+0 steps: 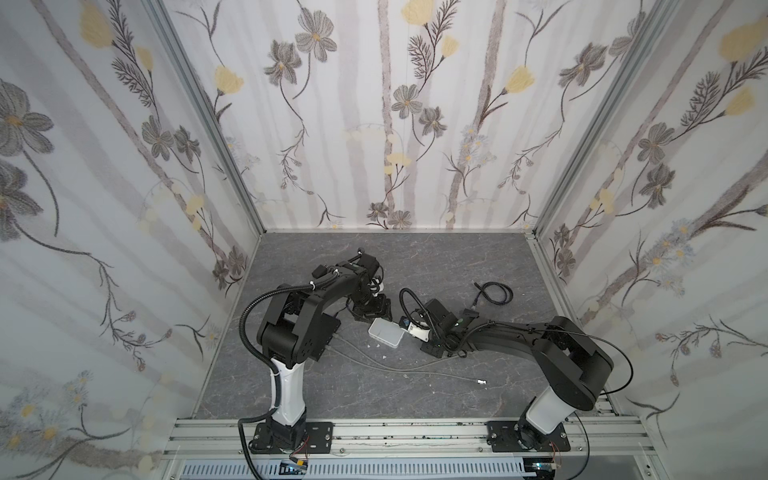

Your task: Insert the plug into the switch port

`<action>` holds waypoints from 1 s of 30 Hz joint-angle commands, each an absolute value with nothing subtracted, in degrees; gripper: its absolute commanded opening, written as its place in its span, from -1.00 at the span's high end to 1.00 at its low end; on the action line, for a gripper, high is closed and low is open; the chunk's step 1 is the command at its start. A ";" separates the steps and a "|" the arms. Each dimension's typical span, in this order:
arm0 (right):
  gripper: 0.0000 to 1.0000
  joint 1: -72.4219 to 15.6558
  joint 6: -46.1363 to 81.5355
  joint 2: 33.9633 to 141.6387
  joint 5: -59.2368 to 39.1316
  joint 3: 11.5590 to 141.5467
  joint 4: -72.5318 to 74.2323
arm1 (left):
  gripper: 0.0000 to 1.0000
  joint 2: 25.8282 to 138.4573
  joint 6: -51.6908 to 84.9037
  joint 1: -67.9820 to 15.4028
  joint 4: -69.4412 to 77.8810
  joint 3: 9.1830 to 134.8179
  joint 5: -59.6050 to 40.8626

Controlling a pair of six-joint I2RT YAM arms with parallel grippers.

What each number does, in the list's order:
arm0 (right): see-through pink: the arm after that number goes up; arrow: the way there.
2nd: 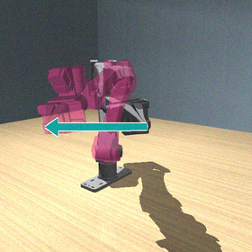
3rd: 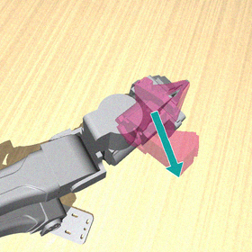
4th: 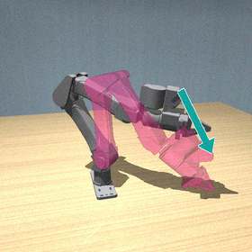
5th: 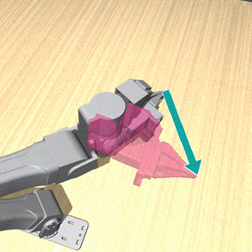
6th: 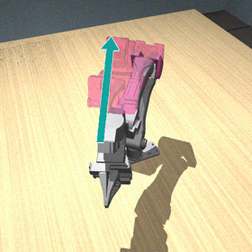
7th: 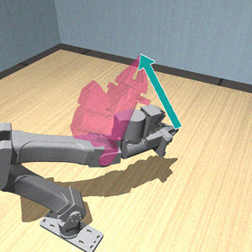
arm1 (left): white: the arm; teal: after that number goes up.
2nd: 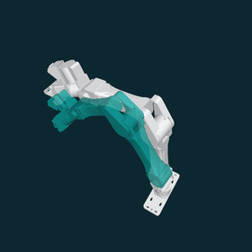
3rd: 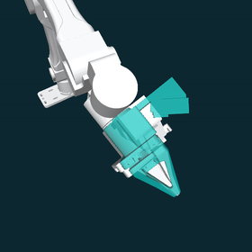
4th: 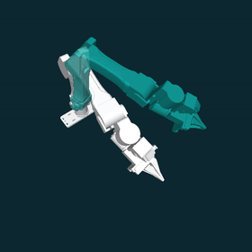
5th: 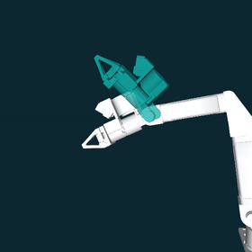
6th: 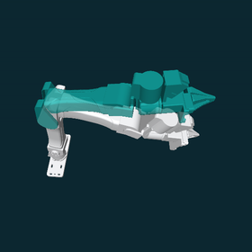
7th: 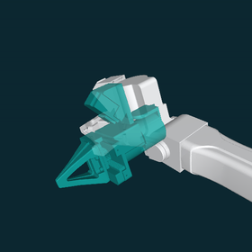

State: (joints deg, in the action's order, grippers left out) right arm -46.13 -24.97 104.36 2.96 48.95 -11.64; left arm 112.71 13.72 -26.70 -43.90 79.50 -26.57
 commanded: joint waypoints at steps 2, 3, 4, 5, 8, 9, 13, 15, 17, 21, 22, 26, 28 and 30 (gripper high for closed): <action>1.00 -46.10 -24.74 104.26 2.04 48.90 -9.35 | -0.45 113.01 13.67 -26.72 -44.43 79.54 -26.58; 1.00 -46.10 -24.78 104.31 2.02 48.95 -9.40 | -0.45 113.01 13.62 -26.72 -44.40 79.54 -26.54; 1.00 -46.14 -24.76 104.28 1.92 48.87 -9.25 | -0.45 112.98 13.63 -26.76 -44.44 79.54 -26.54; 1.00 -46.14 -24.73 104.28 1.93 48.91 -9.23 | -0.45 113.01 13.66 -26.71 -44.43 79.54 -26.55; 1.00 -46.14 -24.78 104.31 1.94 48.94 -9.28 | -0.45 113.11 13.63 -26.72 -44.40 79.54 -26.65; 1.00 -46.14 -24.78 104.28 1.85 48.93 -9.29 | -0.45 113.12 13.69 -26.72 -44.40 79.54 -26.63; 1.00 -46.23 -24.76 104.13 1.67 48.61 -9.23 | -0.45 113.12 13.55 -26.72 -44.40 79.54 -26.63; 1.00 -46.23 -24.66 104.15 1.58 48.44 -9.14 | -0.45 113.16 13.54 -26.69 -44.44 79.54 -26.63; 1.00 -46.32 -24.62 104.06 1.57 48.34 -9.22 | -0.45 113.16 13.60 -26.72 -44.46 79.48 -26.63; 1.00 -46.88 -24.31 103.25 1.49 48.12 -9.82 | -0.45 113.20 13.60 -26.72 -44.56 79.45 -26.54; 1.00 -47.05 -24.18 102.74 1.49 48.03 -9.97 | -0.45 113.20 13.54 -26.70 -44.56 79.53 -26.49; 1.00 -47.11 -23.72 100.21 0.44 47.04 -10.27 | -0.43 113.02 13.41 -26.72 -44.90 79.53 -26.26; 1.00 -47.11 -23.54 98.90 -0.65 46.34 -10.38 | -0.41 112.81 13.06 -26.72 -45.32 79.49 -25.55; 1.00 -47.07 -23.38 97.99 -3.12 45.77 -10.72 | -0.39 112.51 12.52 -26.97 -46.18 79.63 -24.36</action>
